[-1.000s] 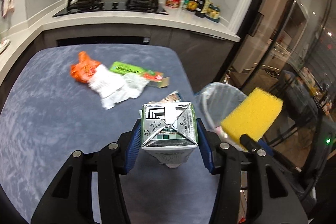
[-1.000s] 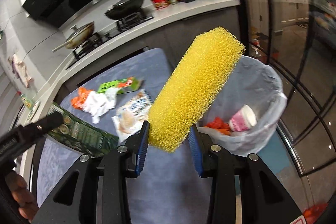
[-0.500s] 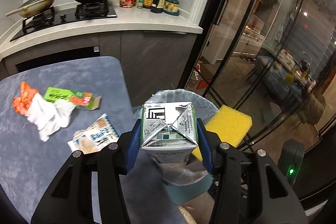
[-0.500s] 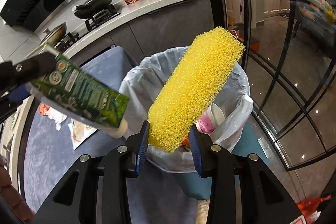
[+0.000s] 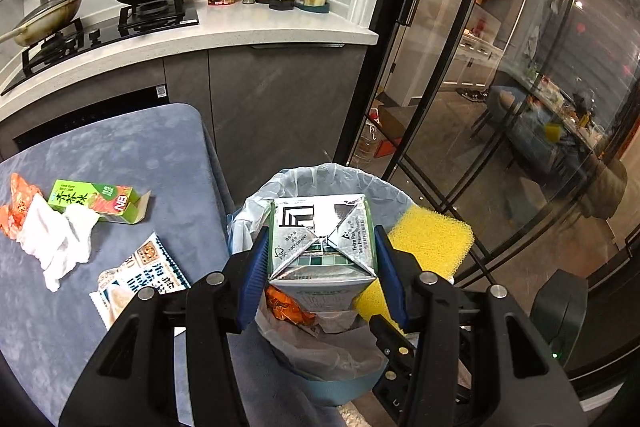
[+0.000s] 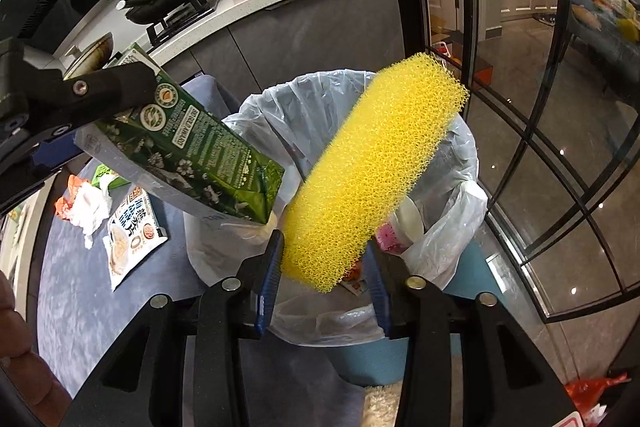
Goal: Collect trash
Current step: 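Carry the carton and sponge over the bin and open both tools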
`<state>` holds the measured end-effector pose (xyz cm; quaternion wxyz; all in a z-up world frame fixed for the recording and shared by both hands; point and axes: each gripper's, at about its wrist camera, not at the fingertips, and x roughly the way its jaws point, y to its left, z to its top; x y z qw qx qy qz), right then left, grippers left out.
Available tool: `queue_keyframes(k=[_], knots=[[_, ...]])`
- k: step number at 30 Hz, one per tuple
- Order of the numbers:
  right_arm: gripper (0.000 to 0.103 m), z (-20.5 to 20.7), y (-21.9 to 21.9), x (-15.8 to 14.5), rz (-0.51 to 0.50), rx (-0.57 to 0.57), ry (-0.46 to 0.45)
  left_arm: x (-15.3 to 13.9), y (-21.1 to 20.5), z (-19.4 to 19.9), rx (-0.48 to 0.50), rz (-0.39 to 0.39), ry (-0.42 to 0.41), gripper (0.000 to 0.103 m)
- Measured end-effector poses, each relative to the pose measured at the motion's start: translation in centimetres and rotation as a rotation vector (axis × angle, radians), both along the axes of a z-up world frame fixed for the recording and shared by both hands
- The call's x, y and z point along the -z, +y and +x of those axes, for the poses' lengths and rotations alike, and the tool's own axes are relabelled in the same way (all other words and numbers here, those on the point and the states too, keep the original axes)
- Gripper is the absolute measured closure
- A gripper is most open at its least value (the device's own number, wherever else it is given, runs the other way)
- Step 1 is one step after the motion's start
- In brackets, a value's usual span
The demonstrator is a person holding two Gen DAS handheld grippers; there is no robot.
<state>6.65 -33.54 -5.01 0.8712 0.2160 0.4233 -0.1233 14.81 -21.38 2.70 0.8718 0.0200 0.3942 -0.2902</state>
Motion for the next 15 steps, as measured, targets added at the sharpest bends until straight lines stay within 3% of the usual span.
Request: queue_keyframes(k=[4,8,15], knots=[[0.057,-0.2,-0.2,0.1,0.007,0.011,-0.007,0.7,-0.1,0.4,-0.013,-0.004,0.038,0.053],[0.056,-0.6,-0.3,-0.2,0.011,0.020,-0.020,0.6,0.4,0.3,-0.039,-0.013,0.032,0.039],[0.055,-1.5,0.1,-1.4,0.022,0.030,-0.054,-0.1,1.2,0.0,-0.058,-0.001,0.008,0.038]])
